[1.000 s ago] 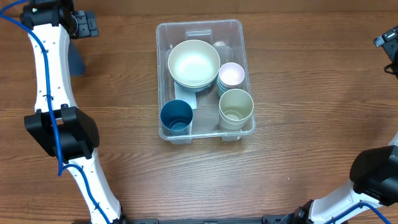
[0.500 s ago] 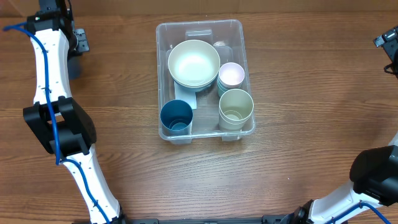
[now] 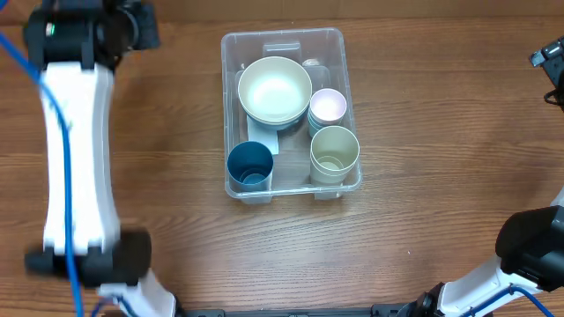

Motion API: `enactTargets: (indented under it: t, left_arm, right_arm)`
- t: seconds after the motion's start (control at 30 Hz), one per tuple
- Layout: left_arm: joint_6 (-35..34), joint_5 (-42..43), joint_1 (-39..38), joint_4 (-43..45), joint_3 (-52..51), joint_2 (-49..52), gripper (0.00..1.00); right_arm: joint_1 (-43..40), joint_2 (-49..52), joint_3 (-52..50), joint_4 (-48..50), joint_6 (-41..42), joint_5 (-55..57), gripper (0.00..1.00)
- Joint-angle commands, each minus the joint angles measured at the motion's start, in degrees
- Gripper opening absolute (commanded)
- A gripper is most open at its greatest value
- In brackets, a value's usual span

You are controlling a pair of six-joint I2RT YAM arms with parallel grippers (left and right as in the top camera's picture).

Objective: Pack container
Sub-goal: 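Lower the teal cup into the teal cup in the bin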

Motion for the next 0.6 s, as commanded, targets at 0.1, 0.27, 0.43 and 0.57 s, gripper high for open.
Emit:
enactTargets:
  t: [0.1, 0.27, 0.43, 0.57]
  left_arm:
    - [0.7, 5.0, -23.0, -16.7, 0.9, -12.1, 0.04]
    - [2.3, 4.8, -33.1, -26.6, 0.8, -10.6, 0.04]
    - [-0.6, 5.1, -33.5, -26.9, -0.9, -9.9, 0.04]
    - [-1.9, 5.1, -33.5, -26.9, -8.1, -9.9, 0.04]
  right_arm:
    - [-0.1, -1.4, 1.2, 0.3, 0.5, 0.4, 1.00]
    - [-0.1, -1.4, 1.2, 0.3, 0.5, 0.4, 1.00]
    - [-0.1, -1.4, 1.2, 0.3, 0.5, 0.4, 1.00]
    - [-0.1, -1.4, 1.2, 0.3, 0.5, 0.5, 1.00]
